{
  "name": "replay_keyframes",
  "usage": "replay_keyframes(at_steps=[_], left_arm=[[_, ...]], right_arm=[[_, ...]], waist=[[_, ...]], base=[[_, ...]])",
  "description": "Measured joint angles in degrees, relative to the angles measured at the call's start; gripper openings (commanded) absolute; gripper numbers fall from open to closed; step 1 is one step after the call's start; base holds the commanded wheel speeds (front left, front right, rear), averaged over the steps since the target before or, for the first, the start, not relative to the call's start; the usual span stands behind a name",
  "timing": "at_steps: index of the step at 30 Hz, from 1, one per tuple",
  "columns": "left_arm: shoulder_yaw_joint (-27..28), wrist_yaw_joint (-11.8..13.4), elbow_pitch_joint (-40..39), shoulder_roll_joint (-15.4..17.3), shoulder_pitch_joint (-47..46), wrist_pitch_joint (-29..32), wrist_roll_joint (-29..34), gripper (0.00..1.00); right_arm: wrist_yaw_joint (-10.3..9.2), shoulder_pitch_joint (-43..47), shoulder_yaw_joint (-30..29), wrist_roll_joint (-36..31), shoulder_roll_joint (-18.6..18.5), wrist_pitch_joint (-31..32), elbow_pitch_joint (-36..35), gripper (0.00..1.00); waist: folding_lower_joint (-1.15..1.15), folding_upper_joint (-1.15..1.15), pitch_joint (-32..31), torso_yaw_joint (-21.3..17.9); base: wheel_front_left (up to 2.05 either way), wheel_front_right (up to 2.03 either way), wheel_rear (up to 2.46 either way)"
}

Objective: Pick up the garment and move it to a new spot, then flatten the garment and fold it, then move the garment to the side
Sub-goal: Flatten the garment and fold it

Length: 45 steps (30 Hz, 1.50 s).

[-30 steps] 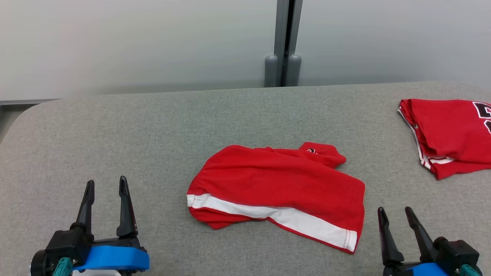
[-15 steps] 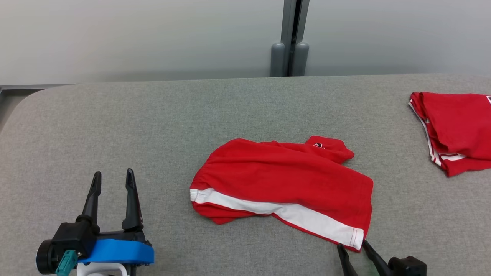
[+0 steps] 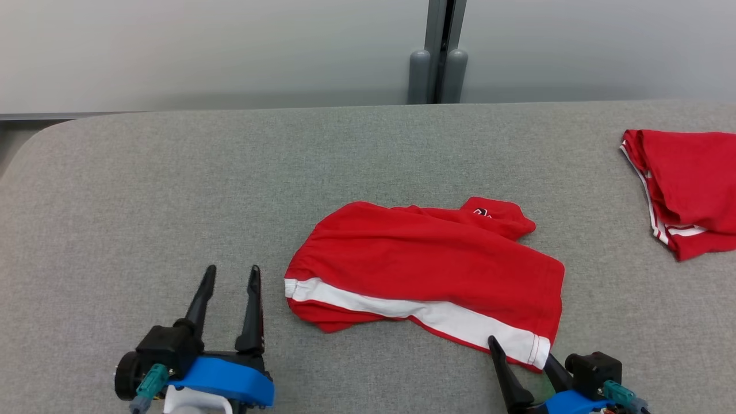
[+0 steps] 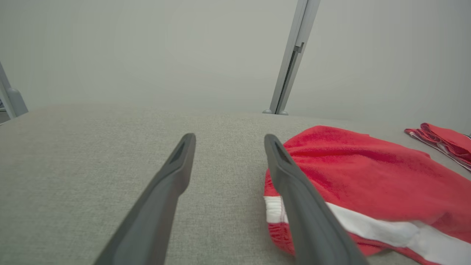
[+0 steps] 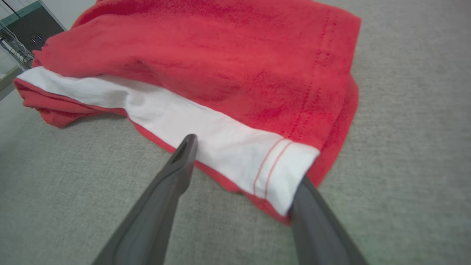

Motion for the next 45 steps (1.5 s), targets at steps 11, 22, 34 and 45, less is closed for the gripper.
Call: replay_keyframes(at_steps=[11,22,34,45], left_arm=[[-19.24,-0.32,14.49,8.11,-8.49,0.01,-15.51,1.00],[-32.28,-0.32,19.71,14.89,-14.70,0.43,-30.10,1.00],[-43.91,-0.32,19.16,18.62,-18.97,1.08,-41.49,0.00],[-45.60,-0.32,10.31,21.56,-19.46,0.09,-45.75,0.00]], right_arm=[[0.00,-1.40,0.79,1.30,-1.19,-0.04,-1.97,1.00],[0.00,-2.50,2.18,1.76,-1.56,-0.04,-2.54,1.00],[0.00,-3.85,3.81,3.02,-1.42,-0.04,-1.38,0.00],[0.00,-3.93,2.72,3.37,-2.64,-0.04,-8.29,0.00]], waist=[[0.00,0.00,1.06,-2.20],[0.00,0.00,2.26,-4.47],[0.00,0.00,2.30,-5.13],[0.00,0.00,1.35,-4.46]], base=[[0.00,0.00,0.00],[0.00,0.00,0.00],[0.00,0.00,0.00],[0.00,0.00,0.00]])
